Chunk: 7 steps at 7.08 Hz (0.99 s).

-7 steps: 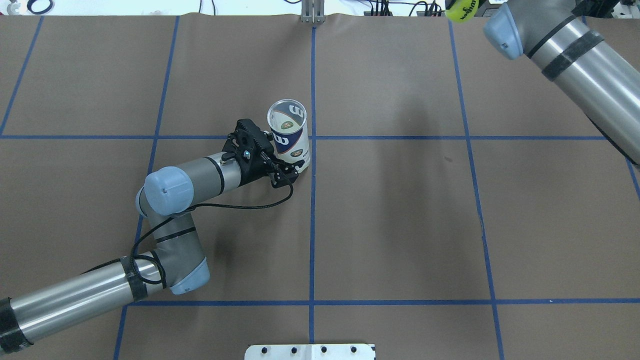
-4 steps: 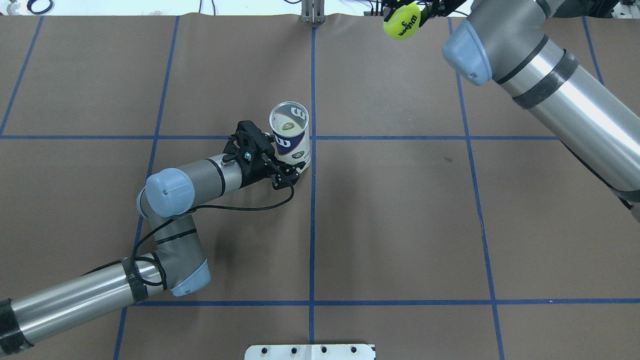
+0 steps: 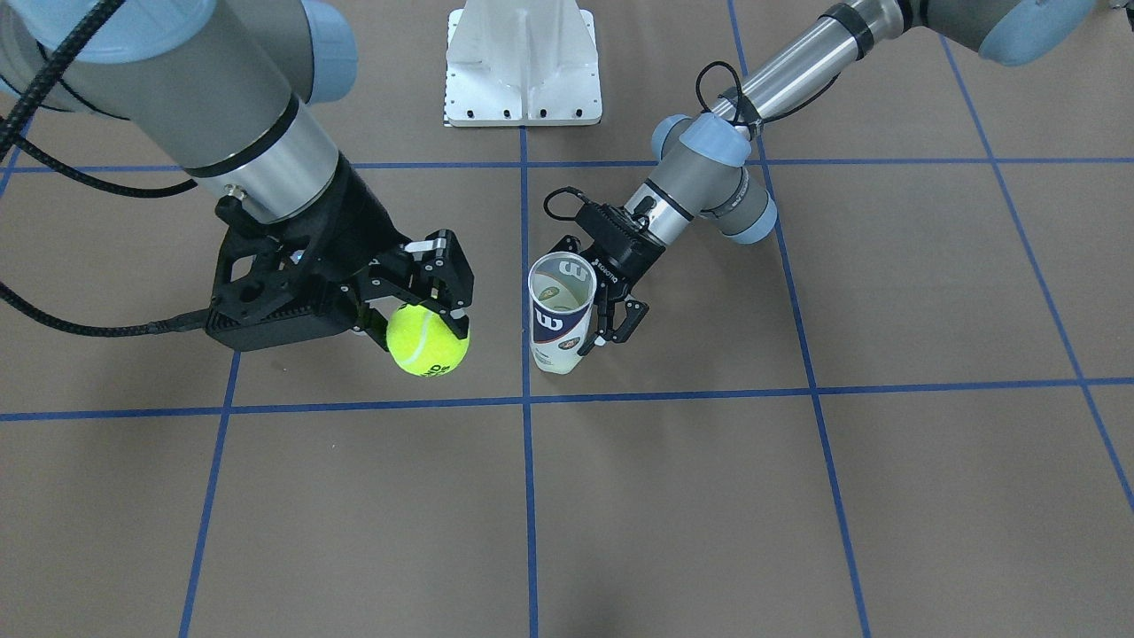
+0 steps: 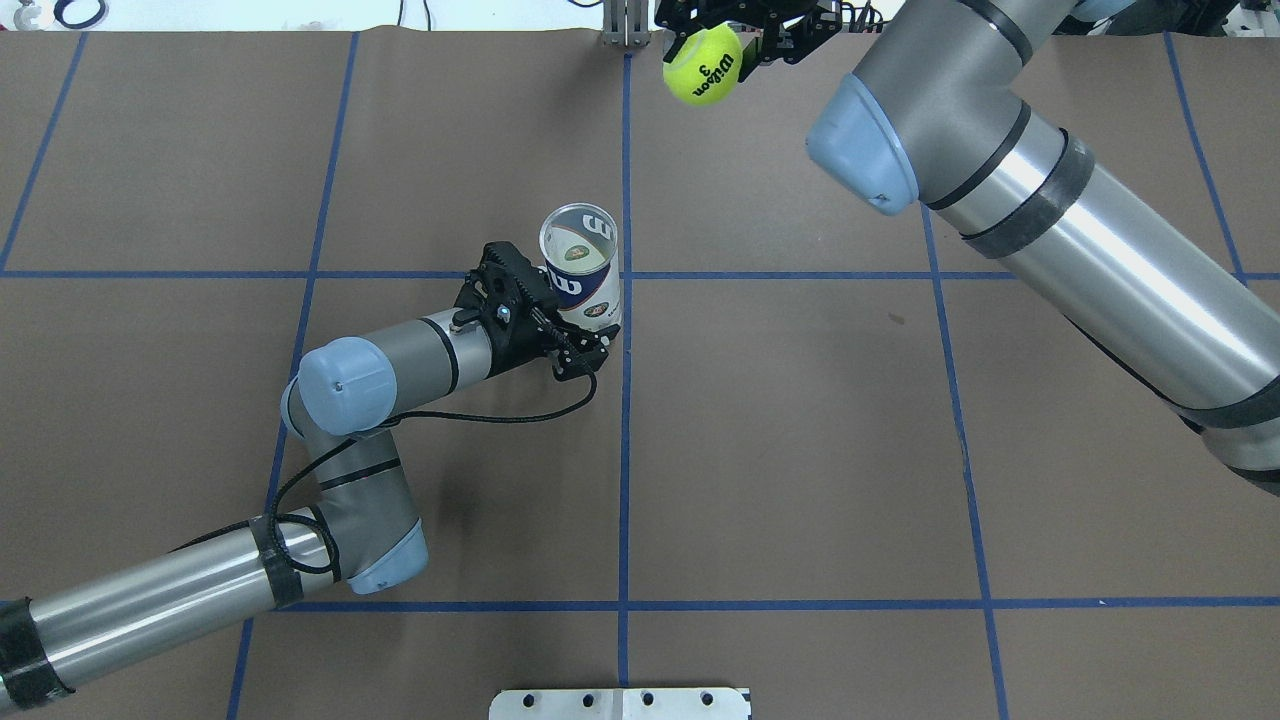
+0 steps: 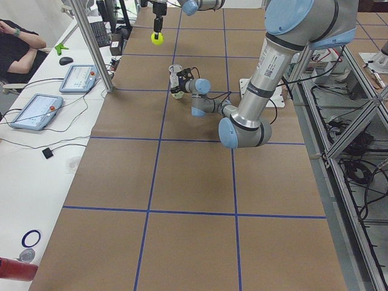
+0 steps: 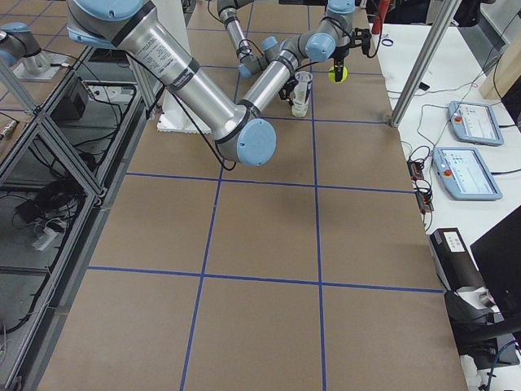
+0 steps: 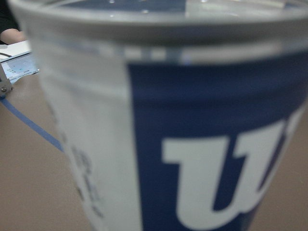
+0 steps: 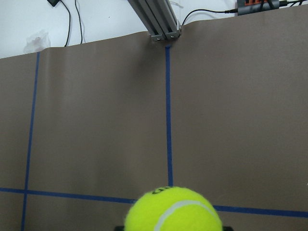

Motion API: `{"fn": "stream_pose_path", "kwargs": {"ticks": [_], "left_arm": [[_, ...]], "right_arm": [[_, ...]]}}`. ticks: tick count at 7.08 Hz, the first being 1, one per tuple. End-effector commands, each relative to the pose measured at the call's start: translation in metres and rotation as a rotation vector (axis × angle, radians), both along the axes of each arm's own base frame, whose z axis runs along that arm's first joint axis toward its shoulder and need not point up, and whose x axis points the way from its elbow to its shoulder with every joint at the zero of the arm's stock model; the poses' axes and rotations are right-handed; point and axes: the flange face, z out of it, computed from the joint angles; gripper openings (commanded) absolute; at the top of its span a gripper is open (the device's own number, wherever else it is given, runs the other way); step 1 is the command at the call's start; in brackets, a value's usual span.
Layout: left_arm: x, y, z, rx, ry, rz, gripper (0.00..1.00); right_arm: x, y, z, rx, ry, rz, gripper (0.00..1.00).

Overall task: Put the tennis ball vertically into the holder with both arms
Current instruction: 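Lower the second ball into the can's open top with the right gripper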

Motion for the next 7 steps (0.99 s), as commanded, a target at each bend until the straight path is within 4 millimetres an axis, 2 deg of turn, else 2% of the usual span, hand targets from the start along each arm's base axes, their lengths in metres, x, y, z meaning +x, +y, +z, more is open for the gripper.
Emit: {"fn": "stream_pose_path", "kwargs": {"ticks": [1, 2, 3, 5, 7], "left_arm": [[0.0, 0.0, -0.002, 0.001, 0.002, 0.0, 0.99], [0.001, 0.0, -0.002, -0.001, 0.002, 0.0, 0.99], [0.0, 0.0, -0.002, 0.001, 0.002, 0.0, 0.99], [0.0, 0.0, 0.002, -0.002, -0.004, 0.0, 0.99], [0.0, 0.0, 0.002, -0.002, -0.004, 0.0, 0.99]], "right_arm": [[-0.04, 0.023, -0.029, -0.007, -0.018, -0.018, 0.0], [-0.069, 0.039, -0.034, -0.002, -0.005, -0.011, 0.0], [-0.088, 0.05, -0.034, 0.007, 0.008, -0.014, 0.0], [-0.111, 0.068, -0.035, 0.011, 0.013, -0.04, 0.0], [-0.121, 0.075, -0.033, 0.007, 0.018, -0.056, 0.0]]}}
